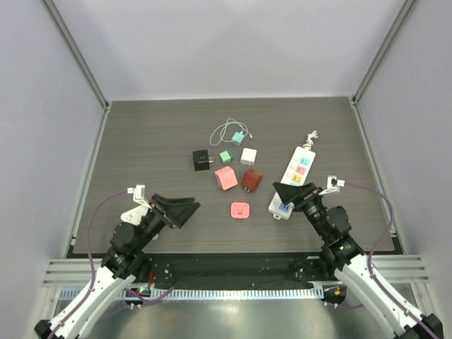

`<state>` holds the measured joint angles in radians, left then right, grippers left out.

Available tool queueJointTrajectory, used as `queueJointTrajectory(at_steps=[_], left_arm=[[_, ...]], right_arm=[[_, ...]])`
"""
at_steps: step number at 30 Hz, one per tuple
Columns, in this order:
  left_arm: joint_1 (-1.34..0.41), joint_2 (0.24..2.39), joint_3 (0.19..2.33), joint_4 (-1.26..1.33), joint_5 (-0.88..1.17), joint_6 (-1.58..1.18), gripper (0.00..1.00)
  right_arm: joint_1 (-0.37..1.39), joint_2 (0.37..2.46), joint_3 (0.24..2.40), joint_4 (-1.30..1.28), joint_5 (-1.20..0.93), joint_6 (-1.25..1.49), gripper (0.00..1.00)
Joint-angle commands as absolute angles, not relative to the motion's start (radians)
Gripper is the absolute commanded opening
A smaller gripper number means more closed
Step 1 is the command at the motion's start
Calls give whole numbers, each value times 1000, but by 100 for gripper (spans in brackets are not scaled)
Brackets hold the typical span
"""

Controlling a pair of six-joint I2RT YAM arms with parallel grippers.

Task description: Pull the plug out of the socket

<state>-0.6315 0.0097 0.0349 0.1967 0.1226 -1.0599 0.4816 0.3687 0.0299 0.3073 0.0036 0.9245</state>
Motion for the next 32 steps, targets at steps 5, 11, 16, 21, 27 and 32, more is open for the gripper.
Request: queueJointTrajectory(at_steps=[5,11,16,21,27,32], left_arm=[[-630,68,-63,127,247,-1077,100],[-629,-9,-58,15,219,-1068,100],[-629,-32,-57,-34,226,-1055,100],[-629,-41,-55,-78,212,-1048,100],[-629,-41,-54,-103,215,-1046,100],[-629,-44,-57,-57,256,-1068,100]], right_arm=[[488,138,-118,119,181,1061,100],[486,201,-117,100,216,1107,100],[488,345,-120,211,177,1108,100],[486,556,-130,383,95,1118,100],[488,696,-149,616,-23,1106,100],[488,669,-155,684,-67,1115,100]])
